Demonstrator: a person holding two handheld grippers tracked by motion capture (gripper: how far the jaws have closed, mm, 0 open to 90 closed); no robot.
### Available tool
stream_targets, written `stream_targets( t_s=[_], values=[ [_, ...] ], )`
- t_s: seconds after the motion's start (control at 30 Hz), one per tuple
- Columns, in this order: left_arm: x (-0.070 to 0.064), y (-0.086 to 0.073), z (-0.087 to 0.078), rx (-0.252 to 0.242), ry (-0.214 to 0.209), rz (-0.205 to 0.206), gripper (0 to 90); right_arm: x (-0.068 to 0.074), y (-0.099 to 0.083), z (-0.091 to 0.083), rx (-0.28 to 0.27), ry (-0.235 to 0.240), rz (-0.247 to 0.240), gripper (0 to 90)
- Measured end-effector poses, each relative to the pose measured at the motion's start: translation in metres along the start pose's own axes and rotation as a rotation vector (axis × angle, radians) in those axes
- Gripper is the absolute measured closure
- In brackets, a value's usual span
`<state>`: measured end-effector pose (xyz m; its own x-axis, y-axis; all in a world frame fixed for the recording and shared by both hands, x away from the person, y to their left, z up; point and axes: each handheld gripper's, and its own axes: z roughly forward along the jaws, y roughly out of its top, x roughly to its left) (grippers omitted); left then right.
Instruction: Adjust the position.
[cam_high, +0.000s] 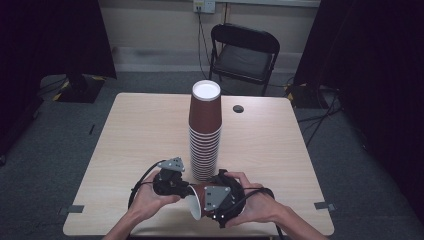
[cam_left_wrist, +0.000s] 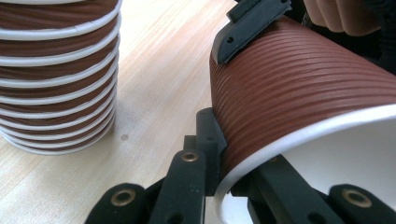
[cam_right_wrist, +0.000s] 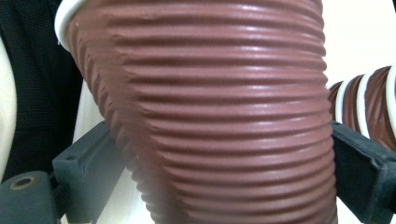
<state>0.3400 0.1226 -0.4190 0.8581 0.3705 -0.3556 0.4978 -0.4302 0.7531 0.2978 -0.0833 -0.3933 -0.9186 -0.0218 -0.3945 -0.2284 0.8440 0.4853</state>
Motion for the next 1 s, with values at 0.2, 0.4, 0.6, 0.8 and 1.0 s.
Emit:
stream_targets(
  t_s=[0.2,0.4,0.6,0.8,1.0],
  values=[
    [0.001,-0.001,-0.004,-0.043,-0.003,-0.028,86.4,-0.001,-0.002,0.001,-0.049,0.007,0.053,9.3],
    [0.001,0.001,-0.008,-0.078,-0.002,-0.037,85.4,-0.006,-0.004,-0.004,-0.093,0.025,0.106,10.3],
    [0.001,0.003,-0.012,-0.088,-0.009,-0.034,87.3,-0.012,-0.005,-0.004,-0.136,0.063,0.162,9.9],
    [0.001,0.004,-0.004,-0.008,-0.024,-0.057,88.3,-0.006,0.001,0.001,-0.113,0.070,0.105,10.0],
    [0.001,0.005,0.000,0.016,-0.020,-0.073,88.3,-0.002,0.008,0.004,-0.098,0.061,0.072,9.4]
  ],
)
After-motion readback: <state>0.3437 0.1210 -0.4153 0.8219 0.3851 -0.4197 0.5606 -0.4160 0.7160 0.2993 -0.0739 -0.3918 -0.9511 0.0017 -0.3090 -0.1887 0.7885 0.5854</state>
